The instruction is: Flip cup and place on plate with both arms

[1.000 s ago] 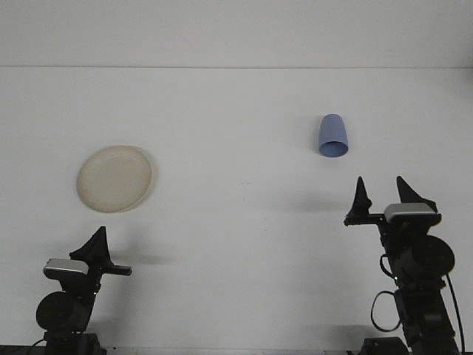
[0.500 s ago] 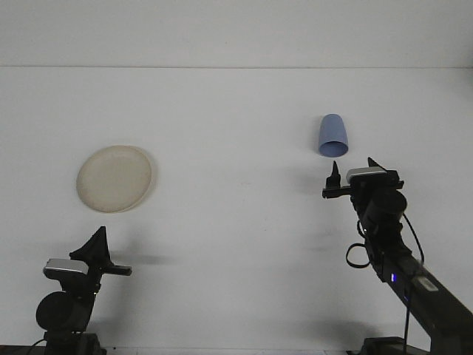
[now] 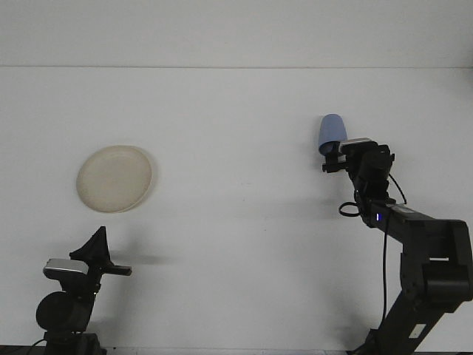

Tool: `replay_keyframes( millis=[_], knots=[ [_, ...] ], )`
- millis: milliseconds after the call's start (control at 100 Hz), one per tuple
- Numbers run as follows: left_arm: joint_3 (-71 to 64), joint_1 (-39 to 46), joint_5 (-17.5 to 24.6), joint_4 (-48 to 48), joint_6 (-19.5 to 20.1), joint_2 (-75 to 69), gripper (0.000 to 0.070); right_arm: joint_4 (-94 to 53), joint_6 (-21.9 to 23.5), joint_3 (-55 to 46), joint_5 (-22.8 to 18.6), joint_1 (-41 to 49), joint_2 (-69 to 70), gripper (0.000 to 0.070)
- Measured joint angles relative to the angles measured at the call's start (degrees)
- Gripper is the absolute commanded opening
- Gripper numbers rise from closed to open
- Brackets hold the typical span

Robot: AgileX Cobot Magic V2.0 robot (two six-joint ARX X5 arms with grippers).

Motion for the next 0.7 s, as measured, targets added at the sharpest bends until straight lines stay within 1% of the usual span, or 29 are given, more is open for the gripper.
replay_keyframes(
  millis=[70,100,120,140,160,240,250,350,460,570,700],
  knots=[
    [0.00,0.00,0.00,0.00,0.00,0.00,0.0016,0.02,-0.33,2.62,0.02,-0.09,2.89,0.0531],
    [0.00,0.00,0.00,0.00,0.00,0.00,0.0016,0.00,-0.44,3.69,0.00,-0.09,3.98,0.0500],
    [0.00,0.00,-0.02,0.00,0.00,0.00,0.0016,0.00,-0.44,4.35,0.00,-0.07,4.66,0.0465],
    [0.00,0.00,0.00,0.00,0.00,0.00,0.0016,0.00,-0.46,4.94,-0.02,-0.07,5.27,0.0413],
    [0.00,0.00,-0.02,0.00,0.00,0.00,0.0016,0.00,-0.46,5.44,-0.02,-0.07,5.73,0.0345],
    [0.00,0.00,-0.02,0.00,0.00,0.00,0.0016,-0.02,-0.44,6.45,-0.11,0.00,6.62,0.0014],
    [0.00,0.00,0.00,0.00,0.00,0.00,0.0016,-0.02,-0.44,6.45,-0.15,0.00,6.62,0.0000],
    [0.00,0.00,0.00,0.00,0.00,0.00,0.0016,0.70,-0.50,6.58,-1.51,0.07,6.62,0.0002],
    [0.00,0.00,0.00,0.00,0.00,0.00,0.0016,1.40,-0.13,6.78,-1.60,0.31,6.58,0.0002],
    [0.00,0.00,0.00,0.00,0.00,0.00,0.0016,-0.35,1.20,6.82,-2.27,0.37,5.03,0.0002],
    [0.00,0.00,0.00,0.00,0.00,0.00,0.0016,-3.80,3.67,6.82,-4.70,-0.07,0.00,0.0002]
  ],
)
